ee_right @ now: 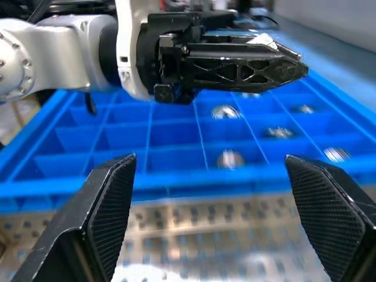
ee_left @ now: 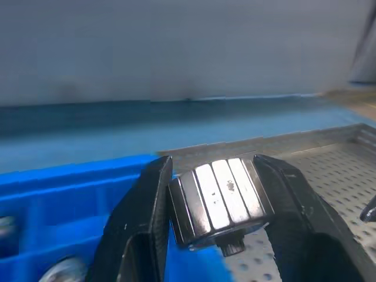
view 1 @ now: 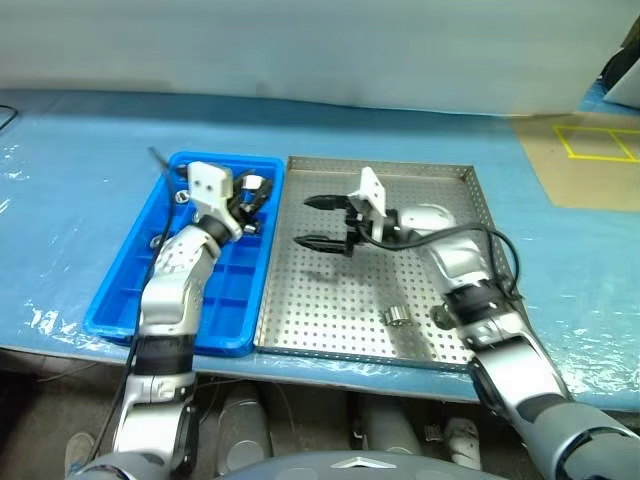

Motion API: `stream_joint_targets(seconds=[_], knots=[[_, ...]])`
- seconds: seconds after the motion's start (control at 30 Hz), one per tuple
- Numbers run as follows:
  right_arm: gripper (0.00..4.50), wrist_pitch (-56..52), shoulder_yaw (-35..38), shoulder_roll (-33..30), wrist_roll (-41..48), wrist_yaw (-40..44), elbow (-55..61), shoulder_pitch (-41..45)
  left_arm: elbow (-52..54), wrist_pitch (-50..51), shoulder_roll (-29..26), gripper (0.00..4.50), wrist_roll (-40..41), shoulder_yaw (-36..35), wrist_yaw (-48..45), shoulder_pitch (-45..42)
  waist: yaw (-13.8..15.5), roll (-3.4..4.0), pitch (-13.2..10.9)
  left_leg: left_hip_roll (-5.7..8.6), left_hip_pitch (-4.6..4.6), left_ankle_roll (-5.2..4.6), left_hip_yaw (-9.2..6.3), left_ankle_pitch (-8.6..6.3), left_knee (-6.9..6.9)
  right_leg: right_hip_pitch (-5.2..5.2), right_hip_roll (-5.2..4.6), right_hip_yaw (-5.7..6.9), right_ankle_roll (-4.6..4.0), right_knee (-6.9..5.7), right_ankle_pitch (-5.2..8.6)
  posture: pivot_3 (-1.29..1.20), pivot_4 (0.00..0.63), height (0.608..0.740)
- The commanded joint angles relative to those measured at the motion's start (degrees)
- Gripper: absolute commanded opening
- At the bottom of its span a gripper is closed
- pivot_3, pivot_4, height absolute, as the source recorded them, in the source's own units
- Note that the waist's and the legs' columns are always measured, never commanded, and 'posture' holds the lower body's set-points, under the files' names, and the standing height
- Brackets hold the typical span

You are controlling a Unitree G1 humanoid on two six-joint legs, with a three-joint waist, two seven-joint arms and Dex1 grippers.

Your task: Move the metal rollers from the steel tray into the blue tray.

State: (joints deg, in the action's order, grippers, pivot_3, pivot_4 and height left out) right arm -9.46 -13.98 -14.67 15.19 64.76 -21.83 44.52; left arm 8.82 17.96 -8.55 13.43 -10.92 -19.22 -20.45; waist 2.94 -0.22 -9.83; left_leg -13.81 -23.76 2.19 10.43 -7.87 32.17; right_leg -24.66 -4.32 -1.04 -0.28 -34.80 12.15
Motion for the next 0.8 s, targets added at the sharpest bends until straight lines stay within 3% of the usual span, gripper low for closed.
stream_joint_targets(seconds=[0.03,0.33,0.77,0.8], knots=[[4.28,3.6,-2.0,2.9,-1.0,3.1,-2.4,1.9,10.3,0.7,1.2,1.84,-1.6,-5.9,10.4,4.7,0.9,0.00,0.0,0.00,-0.07,0.00,-0.09,0.00,0.00,-0.02,0.00,0.09,-0.03,-0.01,0.02,0.15,0.150,0.740],[4.28,4.1,-2.6,5.6,-1.9,5.9,-4.2,1.9,22.7,5.2,4.7,1.84,-4.8,-7.6,20.6,21.3,4.6,-0.04,0.0,-0.01,-0.41,0.06,-0.39,0.03,0.07,-0.02,-0.12,0.92,-0.06,0.03,0.05,0.21,0.150,0.740],[4.28,2.8,-2.1,4.5,-2.8,4.8,-2.7,0.0,27.0,8.2,9.0,1.84,-6.0,-5.1,25.3,30.9,4.2,-0.06,0.0,-0.03,-0.35,0.19,-0.48,0.10,0.01,0.00,-0.06,0.91,-0.06,0.08,0.03,0.18,0.150,0.740],[4.28,2.9,-2.0,4.4,-2.8,4.9,-2.8,-0.2,27.0,8.3,9.1,2.19,-6.0,-4.9,25.5,31.1,4.2,-0.05,0.0,-0.03,-0.35,0.19,-0.48,0.10,0.00,0.00,-0.06,0.91,-0.06,0.08,0.03,0.18,0.150,0.740]])
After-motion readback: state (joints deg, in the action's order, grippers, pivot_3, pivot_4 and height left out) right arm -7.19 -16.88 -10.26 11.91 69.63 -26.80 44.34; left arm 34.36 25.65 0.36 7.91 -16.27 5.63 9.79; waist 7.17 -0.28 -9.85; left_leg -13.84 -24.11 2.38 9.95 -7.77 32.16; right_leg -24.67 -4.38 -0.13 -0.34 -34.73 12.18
